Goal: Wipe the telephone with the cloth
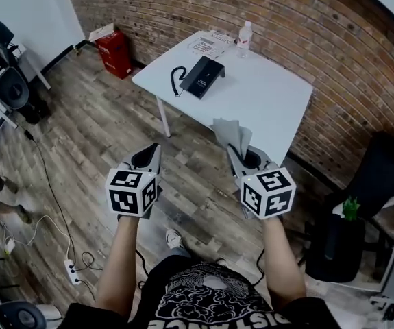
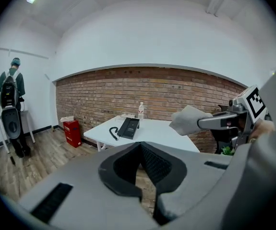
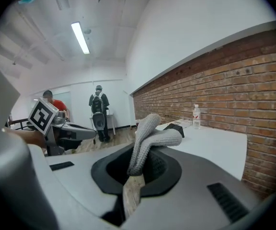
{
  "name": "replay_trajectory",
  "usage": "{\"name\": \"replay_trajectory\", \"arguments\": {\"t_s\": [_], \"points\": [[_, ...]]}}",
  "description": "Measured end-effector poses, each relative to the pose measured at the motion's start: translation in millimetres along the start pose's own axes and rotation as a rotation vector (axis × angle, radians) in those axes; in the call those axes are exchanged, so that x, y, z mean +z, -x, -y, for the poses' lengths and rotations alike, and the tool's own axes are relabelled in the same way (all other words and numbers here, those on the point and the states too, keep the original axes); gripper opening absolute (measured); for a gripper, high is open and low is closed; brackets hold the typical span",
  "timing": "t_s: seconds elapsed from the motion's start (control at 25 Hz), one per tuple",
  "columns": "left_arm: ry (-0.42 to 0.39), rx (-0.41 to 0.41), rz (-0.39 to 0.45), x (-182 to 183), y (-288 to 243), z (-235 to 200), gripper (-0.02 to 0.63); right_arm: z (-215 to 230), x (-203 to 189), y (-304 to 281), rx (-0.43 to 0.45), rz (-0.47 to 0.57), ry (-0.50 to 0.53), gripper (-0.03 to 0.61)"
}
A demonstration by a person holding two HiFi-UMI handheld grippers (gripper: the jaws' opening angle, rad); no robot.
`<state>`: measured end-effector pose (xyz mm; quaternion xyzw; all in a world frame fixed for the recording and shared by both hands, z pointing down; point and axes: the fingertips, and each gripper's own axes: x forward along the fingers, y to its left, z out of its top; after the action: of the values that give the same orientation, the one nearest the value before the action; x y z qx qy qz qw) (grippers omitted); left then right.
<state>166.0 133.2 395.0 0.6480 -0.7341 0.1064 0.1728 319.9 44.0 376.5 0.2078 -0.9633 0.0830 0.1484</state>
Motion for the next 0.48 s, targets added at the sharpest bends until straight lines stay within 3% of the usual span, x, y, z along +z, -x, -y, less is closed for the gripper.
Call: {"name": "replay_trajectory", "arguments": {"t_s": [0.48], "points": [[-0.056,-0.147,-0.032,17,-59,-70,0.006,-3,21,-73,-0.148,-0.009,-0.039,0.012]]}}
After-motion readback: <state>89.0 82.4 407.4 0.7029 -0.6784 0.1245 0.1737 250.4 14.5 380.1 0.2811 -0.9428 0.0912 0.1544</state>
